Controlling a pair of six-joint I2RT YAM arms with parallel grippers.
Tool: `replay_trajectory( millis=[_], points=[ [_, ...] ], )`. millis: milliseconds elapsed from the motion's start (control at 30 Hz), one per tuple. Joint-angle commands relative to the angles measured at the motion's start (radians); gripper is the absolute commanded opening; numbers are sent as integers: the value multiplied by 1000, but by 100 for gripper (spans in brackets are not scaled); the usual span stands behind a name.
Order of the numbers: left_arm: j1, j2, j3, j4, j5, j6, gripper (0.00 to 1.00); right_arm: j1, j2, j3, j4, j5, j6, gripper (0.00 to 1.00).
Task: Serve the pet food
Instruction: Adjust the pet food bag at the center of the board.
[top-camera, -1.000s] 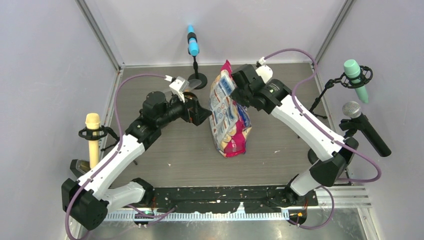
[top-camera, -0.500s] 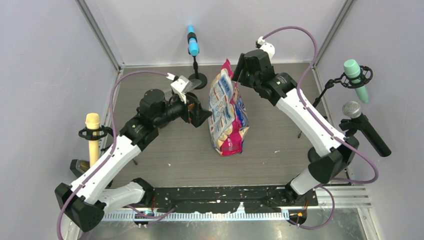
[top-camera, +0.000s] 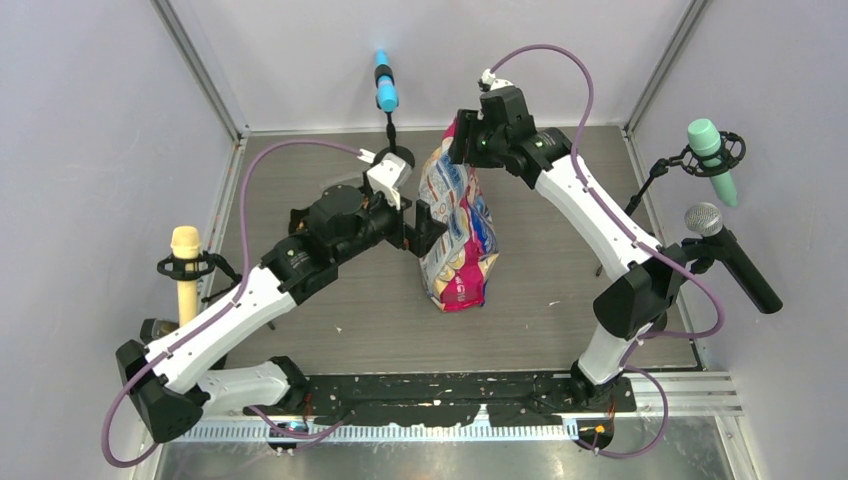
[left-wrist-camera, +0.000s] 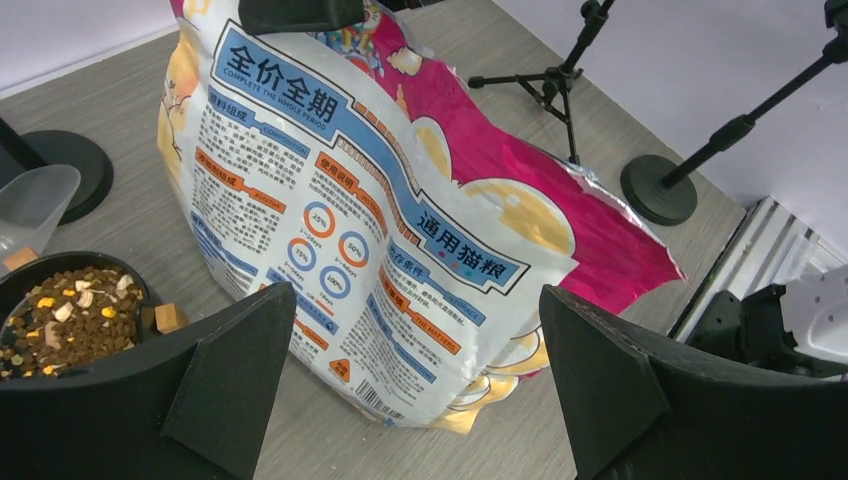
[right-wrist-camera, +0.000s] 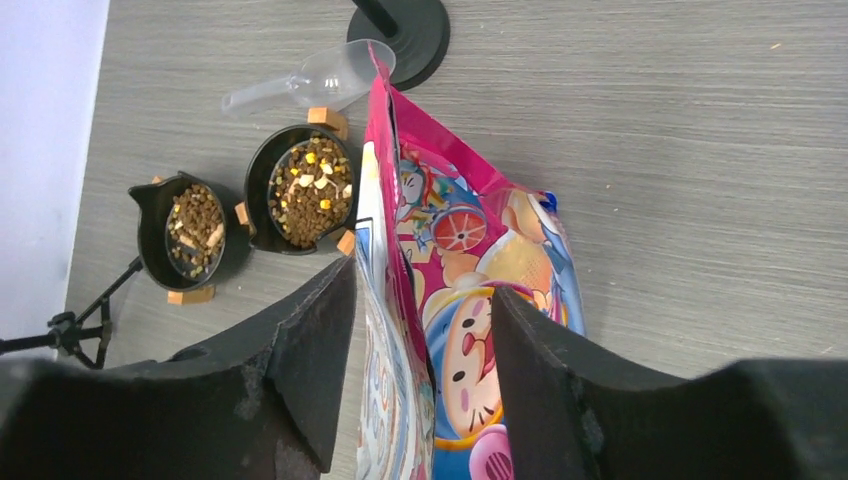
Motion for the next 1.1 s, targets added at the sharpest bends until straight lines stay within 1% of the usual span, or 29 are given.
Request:
replay_trajectory(
  millis=[0,33,67,133,200,333,467,667,733,800,967,1067],
  points=[
    [-25,16,74,8,-104,-34,95,-11,-3,34,-12,-80,-11,47],
    [-40,29,86,-13,-150,-45,95,-14,-3,33,-18,-72,11,39],
    [-55,44,101,-31,-182,-50,95,-18,-11,27,-25,-55,24,22],
    [-95,68,138,-60,-207,-55,94,-20,-22,21,-30,-20,59,8],
    [-134,84,169,-69,-228,-56,94,-19,-32,15,-34,16,87,6],
    [-185,111,237,-75,-275,-93,94,-19,-44,3,-34,60,95,5],
    [-189,197,330,-127,-317,-162,92,-14,-63,-10,-24,97,67,5],
    [-189,347,521,-291,-441,-242,85,-3,-89,-32,3,140,-2,5],
    [-189,393,582,-321,-431,-248,80,-1,-99,-49,22,142,-18,5],
    [-190,428,612,-339,-418,-258,76,-1,-108,-62,44,132,-27,5],
    [-189,476,639,-391,-434,-272,55,-1,-113,-73,64,104,-30,5],
    [-191,480,633,-413,-426,-293,51,-2,-109,-72,66,87,-19,5]
  ],
)
